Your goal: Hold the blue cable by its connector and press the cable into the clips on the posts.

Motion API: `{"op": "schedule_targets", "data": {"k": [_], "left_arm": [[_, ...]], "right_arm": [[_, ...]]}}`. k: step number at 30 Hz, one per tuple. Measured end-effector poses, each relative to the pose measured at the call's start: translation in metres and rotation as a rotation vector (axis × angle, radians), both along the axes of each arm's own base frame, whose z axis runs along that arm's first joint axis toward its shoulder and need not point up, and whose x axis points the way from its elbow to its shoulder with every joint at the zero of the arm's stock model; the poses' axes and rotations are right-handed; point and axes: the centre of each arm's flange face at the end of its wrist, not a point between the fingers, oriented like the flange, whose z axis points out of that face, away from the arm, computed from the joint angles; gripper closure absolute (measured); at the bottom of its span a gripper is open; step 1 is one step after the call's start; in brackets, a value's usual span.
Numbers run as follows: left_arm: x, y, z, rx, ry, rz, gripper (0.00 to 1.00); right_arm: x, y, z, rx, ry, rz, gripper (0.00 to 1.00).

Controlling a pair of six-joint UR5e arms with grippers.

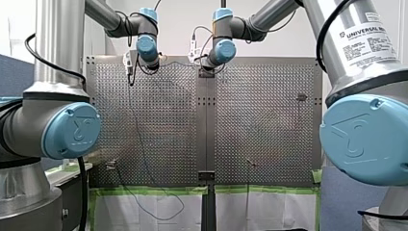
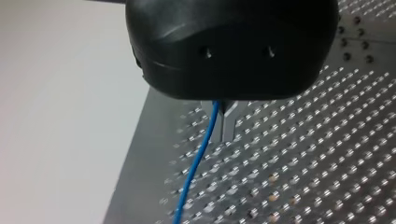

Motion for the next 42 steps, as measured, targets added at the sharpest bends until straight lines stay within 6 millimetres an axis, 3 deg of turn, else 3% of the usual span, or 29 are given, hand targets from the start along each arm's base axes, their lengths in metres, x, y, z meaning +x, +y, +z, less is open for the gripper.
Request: {"op": "schedule_targets", "data": {"k": [10,20,26,37,42], "left_arm": [[-0.002,-0.031,-0.043,0.032,0.053,-0.032,1.00],[-0.017,-0.068,-0.106,0.023,0.108,-0.037,1.00],[-0.027,-0.071,-0.127,0.022,0.109,-0.035,1.00],[-0.043,-0.070,-0.164,0.037,0.116,-0.045,1.00],[-0.050,-0.074,-0.192,0.071,0.143,-0.063,1.00]], "right_arm": [[-0.008,0.007,-0.039,0.057,0.032,-0.025,1.00],[-0.020,0.007,-0.071,0.111,-0.016,-0.081,1.00],[-0.029,0.005,-0.093,0.141,-0.056,-0.128,1.00],[-0.035,0.006,-0.179,0.175,0.032,-0.187,1.00],[-0.042,0.008,-0.216,0.182,0.090,-0.210,1.00]]}}
